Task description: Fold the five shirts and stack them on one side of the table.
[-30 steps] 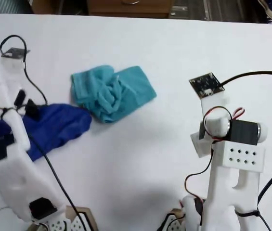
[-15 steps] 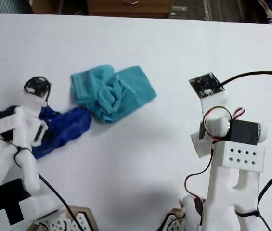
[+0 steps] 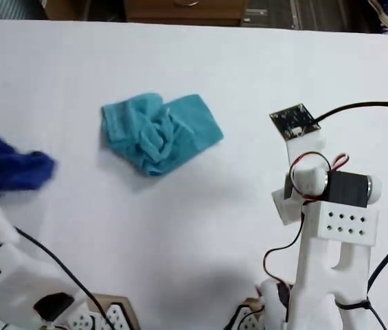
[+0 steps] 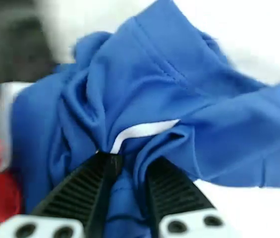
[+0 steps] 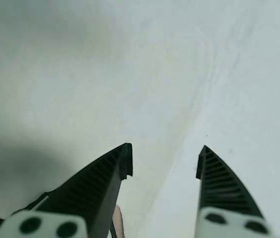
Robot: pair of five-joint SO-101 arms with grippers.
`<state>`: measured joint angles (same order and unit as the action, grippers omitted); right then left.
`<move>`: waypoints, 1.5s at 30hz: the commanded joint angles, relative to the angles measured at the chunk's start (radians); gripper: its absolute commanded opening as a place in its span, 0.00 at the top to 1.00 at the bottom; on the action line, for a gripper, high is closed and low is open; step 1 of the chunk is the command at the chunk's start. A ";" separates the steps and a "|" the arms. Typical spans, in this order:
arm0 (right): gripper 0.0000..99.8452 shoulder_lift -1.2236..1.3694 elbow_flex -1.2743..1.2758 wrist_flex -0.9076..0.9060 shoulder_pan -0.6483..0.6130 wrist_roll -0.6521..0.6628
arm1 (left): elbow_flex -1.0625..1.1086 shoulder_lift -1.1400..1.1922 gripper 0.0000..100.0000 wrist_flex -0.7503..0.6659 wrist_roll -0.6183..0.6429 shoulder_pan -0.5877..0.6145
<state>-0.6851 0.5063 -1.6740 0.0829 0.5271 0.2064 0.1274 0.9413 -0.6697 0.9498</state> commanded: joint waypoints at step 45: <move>0.78 0.010 -0.028 0.205 -0.206 -0.089 | -0.587 0.072 0.76 0.724 0.500 -0.732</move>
<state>-0.6836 0.5631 -1.4883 -0.0736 0.4365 -0.4181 0.1887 1.7039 -0.2064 0.2041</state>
